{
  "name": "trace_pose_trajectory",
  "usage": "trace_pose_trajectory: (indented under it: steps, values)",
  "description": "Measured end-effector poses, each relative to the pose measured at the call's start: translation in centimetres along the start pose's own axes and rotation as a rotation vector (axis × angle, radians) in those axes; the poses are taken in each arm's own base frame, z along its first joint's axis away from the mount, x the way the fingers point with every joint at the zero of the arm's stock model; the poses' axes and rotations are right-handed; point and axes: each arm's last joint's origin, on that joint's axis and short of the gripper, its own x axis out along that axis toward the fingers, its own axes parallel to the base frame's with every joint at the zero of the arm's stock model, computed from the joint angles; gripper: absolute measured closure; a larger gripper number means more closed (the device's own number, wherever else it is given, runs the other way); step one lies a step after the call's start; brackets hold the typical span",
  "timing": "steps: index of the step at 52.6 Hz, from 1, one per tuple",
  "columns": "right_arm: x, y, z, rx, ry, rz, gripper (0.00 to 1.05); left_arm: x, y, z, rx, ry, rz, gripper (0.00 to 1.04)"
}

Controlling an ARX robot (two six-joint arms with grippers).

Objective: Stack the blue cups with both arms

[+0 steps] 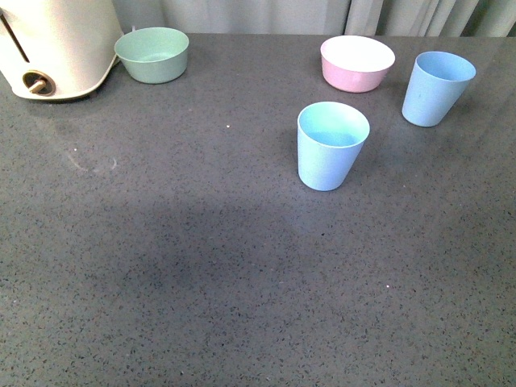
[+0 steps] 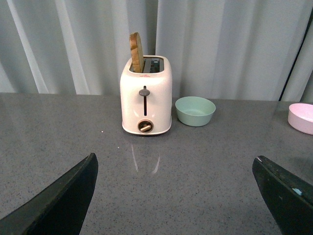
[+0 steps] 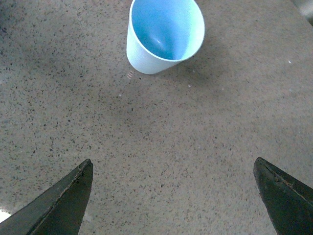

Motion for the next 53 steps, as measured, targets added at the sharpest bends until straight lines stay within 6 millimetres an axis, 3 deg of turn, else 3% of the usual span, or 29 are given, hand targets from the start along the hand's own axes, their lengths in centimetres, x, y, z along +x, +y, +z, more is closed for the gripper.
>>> trace_pose_trajectory:
  steps: [9, 32, 53]
  values:
    - [3.6, -0.1, 1.9, -0.127, 0.050, 0.073, 0.09, 0.0, 0.0, 0.0, 0.000, 0.000, 0.000, 0.09]
    - [9.7, 1.0, 4.7, -0.202, 0.070, 0.152, 0.09, 0.0, 0.0, 0.0, 0.000, 0.000, 0.000, 0.09]
    - [12.0, 1.4, 5.5, -0.220, 0.083, 0.169, 0.10, 0.0, 0.0, 0.0, 0.000, 0.000, 0.000, 0.09]
